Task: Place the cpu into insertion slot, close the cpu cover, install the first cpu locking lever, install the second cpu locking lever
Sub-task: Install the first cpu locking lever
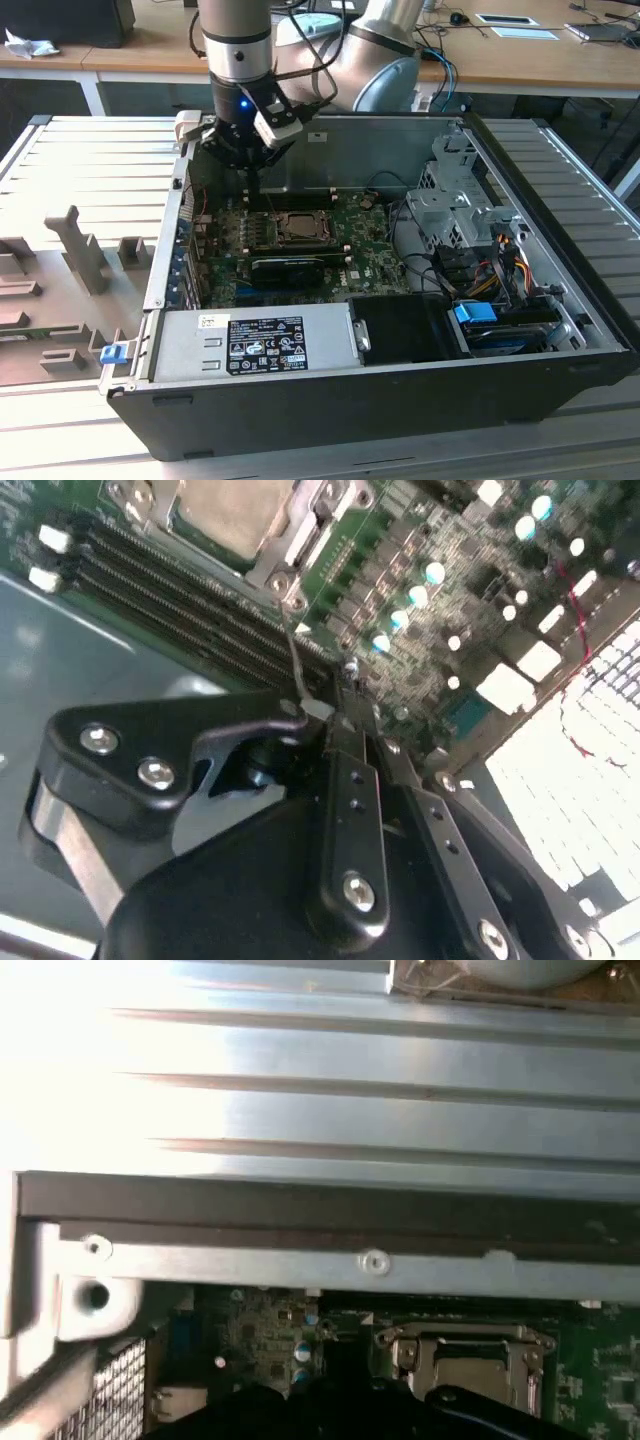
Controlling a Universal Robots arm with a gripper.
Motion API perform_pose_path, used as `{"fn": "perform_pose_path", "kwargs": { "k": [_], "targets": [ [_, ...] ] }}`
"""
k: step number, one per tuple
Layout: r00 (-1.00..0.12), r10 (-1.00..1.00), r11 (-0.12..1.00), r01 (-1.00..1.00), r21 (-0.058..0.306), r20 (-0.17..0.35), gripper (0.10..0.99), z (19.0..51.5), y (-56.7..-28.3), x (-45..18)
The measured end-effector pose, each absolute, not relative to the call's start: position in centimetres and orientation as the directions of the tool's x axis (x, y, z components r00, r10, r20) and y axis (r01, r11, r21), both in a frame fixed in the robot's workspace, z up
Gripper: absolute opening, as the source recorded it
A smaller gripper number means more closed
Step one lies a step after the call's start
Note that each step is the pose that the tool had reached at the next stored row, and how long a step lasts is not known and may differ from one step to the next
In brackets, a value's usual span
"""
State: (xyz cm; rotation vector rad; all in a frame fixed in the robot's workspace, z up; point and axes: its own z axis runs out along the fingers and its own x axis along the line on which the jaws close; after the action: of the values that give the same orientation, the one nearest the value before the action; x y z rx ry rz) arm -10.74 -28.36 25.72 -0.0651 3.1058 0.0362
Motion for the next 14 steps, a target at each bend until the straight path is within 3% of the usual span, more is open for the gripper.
{"fn": "perform_pose_path", "kwargs": {
  "k": [9,12,14],
  "targets": [
    [-0.999,-0.035,0.999,-0.035,0.023,-0.035,0.106,24.7,-28.4,-6.0],
    [-0.999,-0.029,0.998,-0.031,0.062,-0.036,0.106,24.6,-28.4,-5.7],
    [-0.999,-0.013,0.997,-0.016,0.069,-0.036,0.106,24.0,-28.4,-5.5]
  ]
}}
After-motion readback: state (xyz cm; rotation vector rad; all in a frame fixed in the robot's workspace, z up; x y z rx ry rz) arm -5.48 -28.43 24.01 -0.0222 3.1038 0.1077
